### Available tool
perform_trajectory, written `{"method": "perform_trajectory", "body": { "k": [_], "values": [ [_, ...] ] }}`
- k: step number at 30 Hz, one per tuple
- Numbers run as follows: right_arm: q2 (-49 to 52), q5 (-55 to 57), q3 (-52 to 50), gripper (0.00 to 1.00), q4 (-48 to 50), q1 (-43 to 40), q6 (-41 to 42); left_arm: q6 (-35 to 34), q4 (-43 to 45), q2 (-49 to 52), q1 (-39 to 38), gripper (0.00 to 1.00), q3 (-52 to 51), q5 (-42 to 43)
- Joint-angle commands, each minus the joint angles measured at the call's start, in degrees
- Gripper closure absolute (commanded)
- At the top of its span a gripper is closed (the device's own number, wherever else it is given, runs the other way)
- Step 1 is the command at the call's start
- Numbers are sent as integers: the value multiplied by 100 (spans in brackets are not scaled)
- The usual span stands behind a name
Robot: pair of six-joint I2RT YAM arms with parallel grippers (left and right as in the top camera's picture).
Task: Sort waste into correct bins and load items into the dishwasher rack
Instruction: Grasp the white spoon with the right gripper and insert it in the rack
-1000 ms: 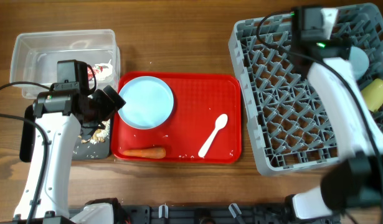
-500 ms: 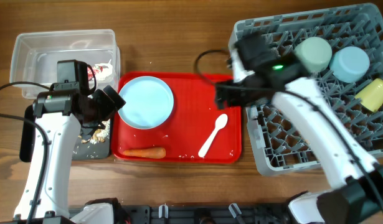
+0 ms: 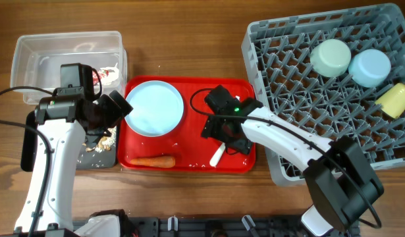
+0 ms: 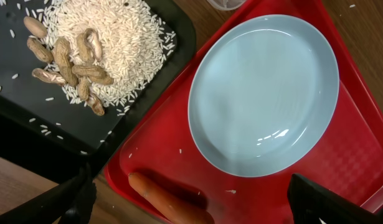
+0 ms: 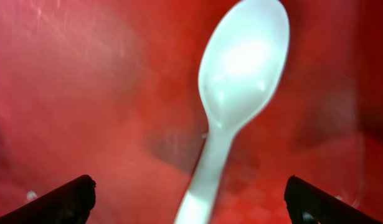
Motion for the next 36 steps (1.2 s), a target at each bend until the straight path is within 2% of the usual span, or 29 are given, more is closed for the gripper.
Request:
{"method": "perform_trajectory", "body": {
  "k": [1, 5, 7, 8, 10, 12, 15, 17, 19, 21, 23, 25, 28, 31, 33, 36],
  "values": [
    [262, -7, -74, 4, 254, 13, 544, 11, -4, -83, 24, 0, 26, 9],
    [654, -35, -74, 15, 433, 13, 1097, 11, -7, -83, 24, 0, 26, 9],
    [688, -87, -74, 36, 476, 13, 1137, 11, -7, -83, 24, 0, 26, 7],
    [688, -87, -74, 52, 481, 13, 1137, 11, -7, -83, 24, 0, 26, 7],
    [688, -107, -74, 73, 485, 13, 1137, 11, -4, -83, 24, 0, 26, 9],
    [688, -107, -74, 74, 496, 13, 1128, 11, -7, -83, 24, 0, 26, 9],
    [688, -107, -74, 86, 498, 13, 1126, 11, -37, -83, 24, 0, 26, 9],
    [684, -109, -74, 88, 505, 13, 1091, 9, -48, -83, 24, 0, 26, 9],
    [671, -153, -70, 88, 605, 13, 815, 11, -48, -83, 24, 0, 26, 9],
    [520, -87, 7, 95, 603, 7, 350, 9, -48, -83, 24, 0, 26, 9],
    [232, 195, 85, 96, 557, -2, -35, 9, -48, -83, 24, 0, 26, 9],
    [-391, 522, 181, 96, 531, -26, -745, 11, -46, -83, 24, 0, 26, 9],
    [-1467, 791, 273, 95, 538, -210, -2358, 11, -46, -83, 24, 0, 26, 9],
    [-2492, 949, 273, 95, 479, -752, -3873, 11, -46, -83, 24, 0, 26, 7],
    [-2863, 977, 271, 95, 184, -1213, -4590, 11, -44, -83, 24, 0, 26, 7],
    [-2879, 1056, 229, 95, -352, -1888, -5274, 11, -46, -83, 24, 0, 26, 9]
  ]
}}
